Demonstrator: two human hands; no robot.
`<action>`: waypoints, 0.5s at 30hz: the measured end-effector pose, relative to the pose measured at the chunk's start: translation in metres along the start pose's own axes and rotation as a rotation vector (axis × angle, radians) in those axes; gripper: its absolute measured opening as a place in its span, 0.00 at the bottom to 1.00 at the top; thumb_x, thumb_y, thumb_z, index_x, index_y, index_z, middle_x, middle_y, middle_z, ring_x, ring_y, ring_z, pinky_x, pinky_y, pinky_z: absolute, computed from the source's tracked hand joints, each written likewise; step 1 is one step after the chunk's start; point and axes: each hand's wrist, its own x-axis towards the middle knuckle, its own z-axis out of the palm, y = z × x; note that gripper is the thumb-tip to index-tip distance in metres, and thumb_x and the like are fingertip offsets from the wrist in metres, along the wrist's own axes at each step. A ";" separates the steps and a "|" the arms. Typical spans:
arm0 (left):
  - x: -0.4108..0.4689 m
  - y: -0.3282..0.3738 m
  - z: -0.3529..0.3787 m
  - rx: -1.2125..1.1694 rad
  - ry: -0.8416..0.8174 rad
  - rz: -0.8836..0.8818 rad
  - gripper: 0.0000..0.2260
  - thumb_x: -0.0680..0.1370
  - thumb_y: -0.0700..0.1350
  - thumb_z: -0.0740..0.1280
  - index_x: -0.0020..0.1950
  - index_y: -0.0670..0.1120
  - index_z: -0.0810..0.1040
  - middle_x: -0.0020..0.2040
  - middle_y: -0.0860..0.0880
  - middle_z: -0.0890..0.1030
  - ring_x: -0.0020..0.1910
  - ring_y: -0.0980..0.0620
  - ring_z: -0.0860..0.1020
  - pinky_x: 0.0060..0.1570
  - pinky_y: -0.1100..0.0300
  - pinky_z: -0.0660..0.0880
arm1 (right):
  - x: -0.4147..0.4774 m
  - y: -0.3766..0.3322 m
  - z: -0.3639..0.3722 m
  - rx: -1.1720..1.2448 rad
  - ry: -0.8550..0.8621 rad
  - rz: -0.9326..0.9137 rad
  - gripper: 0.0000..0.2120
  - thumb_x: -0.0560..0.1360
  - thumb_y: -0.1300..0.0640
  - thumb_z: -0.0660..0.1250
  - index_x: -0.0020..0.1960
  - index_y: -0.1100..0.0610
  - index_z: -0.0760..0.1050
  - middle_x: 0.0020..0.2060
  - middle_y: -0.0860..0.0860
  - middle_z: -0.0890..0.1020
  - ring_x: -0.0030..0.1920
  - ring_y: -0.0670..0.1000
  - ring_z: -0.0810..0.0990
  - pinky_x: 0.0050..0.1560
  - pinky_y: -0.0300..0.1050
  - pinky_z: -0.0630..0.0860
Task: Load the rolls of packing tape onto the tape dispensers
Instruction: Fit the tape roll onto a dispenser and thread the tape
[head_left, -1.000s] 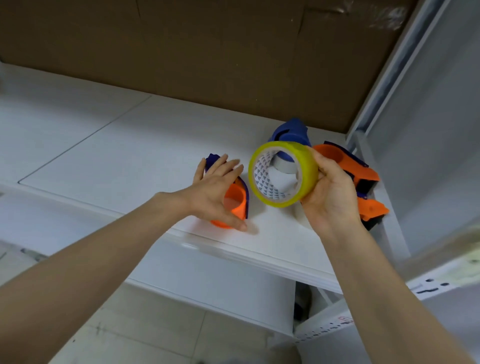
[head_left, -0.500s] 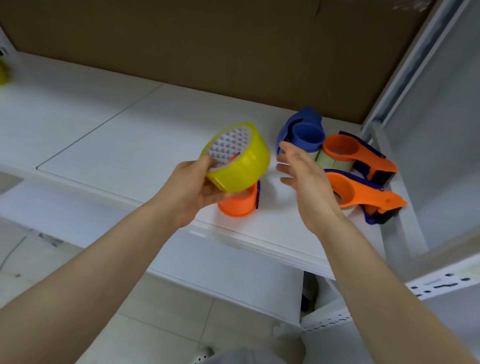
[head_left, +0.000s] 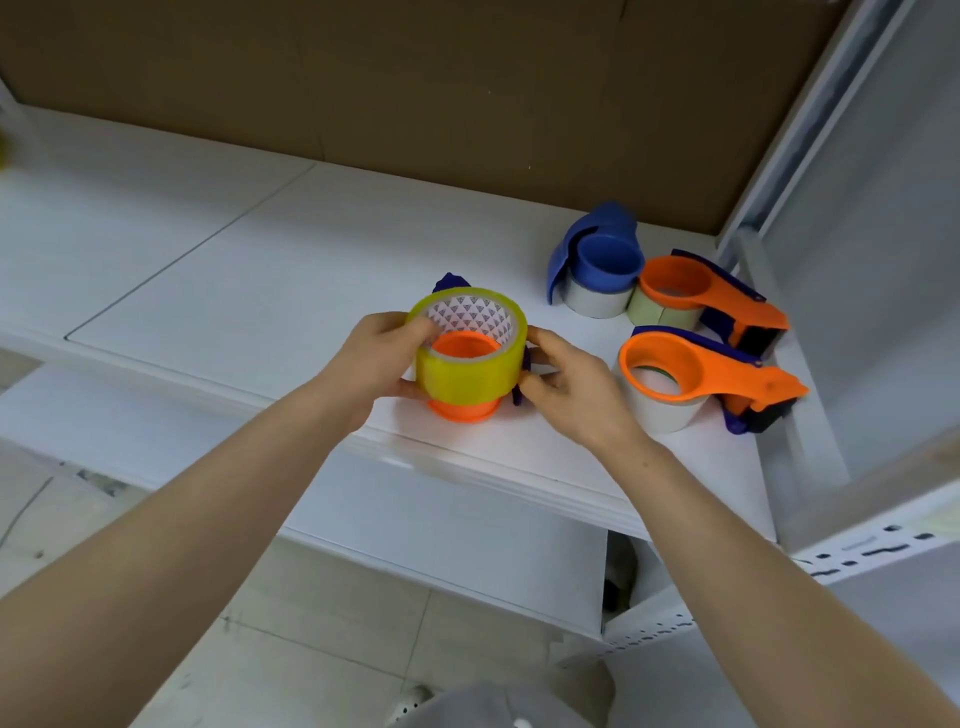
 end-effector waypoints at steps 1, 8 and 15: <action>0.000 0.000 0.002 0.003 -0.020 -0.008 0.07 0.78 0.43 0.60 0.52 0.46 0.77 0.47 0.49 0.79 0.45 0.54 0.78 0.33 0.59 0.81 | 0.000 0.000 0.000 -0.029 0.017 -0.007 0.23 0.76 0.62 0.62 0.69 0.51 0.68 0.58 0.52 0.80 0.58 0.53 0.78 0.60 0.52 0.76; 0.003 -0.012 0.010 0.165 -0.024 0.043 0.07 0.78 0.42 0.60 0.52 0.45 0.77 0.46 0.45 0.80 0.44 0.48 0.78 0.48 0.47 0.79 | 0.001 0.011 -0.016 -0.106 0.093 -0.004 0.21 0.78 0.64 0.58 0.70 0.53 0.68 0.65 0.52 0.76 0.63 0.53 0.75 0.63 0.47 0.73; 0.008 -0.027 0.003 0.675 0.068 0.226 0.20 0.79 0.60 0.56 0.49 0.47 0.80 0.44 0.44 0.80 0.46 0.43 0.78 0.46 0.53 0.75 | -0.016 -0.015 -0.003 -0.254 0.050 -0.338 0.25 0.70 0.44 0.60 0.63 0.52 0.76 0.62 0.48 0.77 0.66 0.49 0.70 0.70 0.39 0.57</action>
